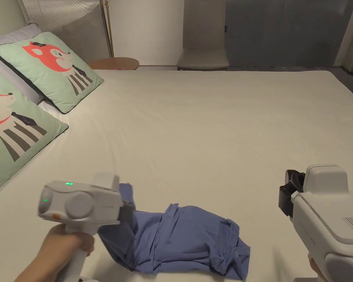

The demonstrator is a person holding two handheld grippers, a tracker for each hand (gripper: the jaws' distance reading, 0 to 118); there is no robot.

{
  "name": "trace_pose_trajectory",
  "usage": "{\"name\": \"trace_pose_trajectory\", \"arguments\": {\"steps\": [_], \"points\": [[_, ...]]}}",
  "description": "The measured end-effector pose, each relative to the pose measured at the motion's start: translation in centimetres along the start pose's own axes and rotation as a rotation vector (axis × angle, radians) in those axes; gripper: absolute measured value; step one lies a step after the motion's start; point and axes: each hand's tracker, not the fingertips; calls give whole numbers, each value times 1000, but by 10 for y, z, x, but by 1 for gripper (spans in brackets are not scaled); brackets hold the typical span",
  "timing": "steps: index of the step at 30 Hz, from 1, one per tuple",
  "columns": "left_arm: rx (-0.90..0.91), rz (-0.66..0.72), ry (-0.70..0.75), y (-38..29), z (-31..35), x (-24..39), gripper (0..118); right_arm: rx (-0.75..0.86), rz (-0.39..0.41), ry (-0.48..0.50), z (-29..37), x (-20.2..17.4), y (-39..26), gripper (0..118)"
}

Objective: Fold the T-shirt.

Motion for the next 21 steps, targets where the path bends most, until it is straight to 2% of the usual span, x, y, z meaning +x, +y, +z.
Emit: {"name": "trace_pose_trajectory", "arguments": {"steps": [6,10,15,16,17,19,20,21], "points": [[-47,-81,-132,7,-30,73,9,7,-4,-14,12,8,3,0],[-78,-122,-152,4,-57,109,9,11,-10,-37,15,20,2,0],[-131,-104,-154,-3,-92,136,11,1,-18,-51,16,29,-3,0],[-143,-110,-149,-6,-98,140,21,-1,-19,-52,16,31,-4,0],[-143,-113,-149,-10,-91,148,38,-3,-21,-53,17,32,-5,0],[-127,-99,-188,-13,-92,149,81,-7,-22,-53,21,31,-6,0],[-113,-78,-226,-14,-93,150,95,-9,-23,-54,21,32,-7,0],[-97,-65,-251,-14,-92,150,101,-10,-24,-56,21,33,-7,0]]}}
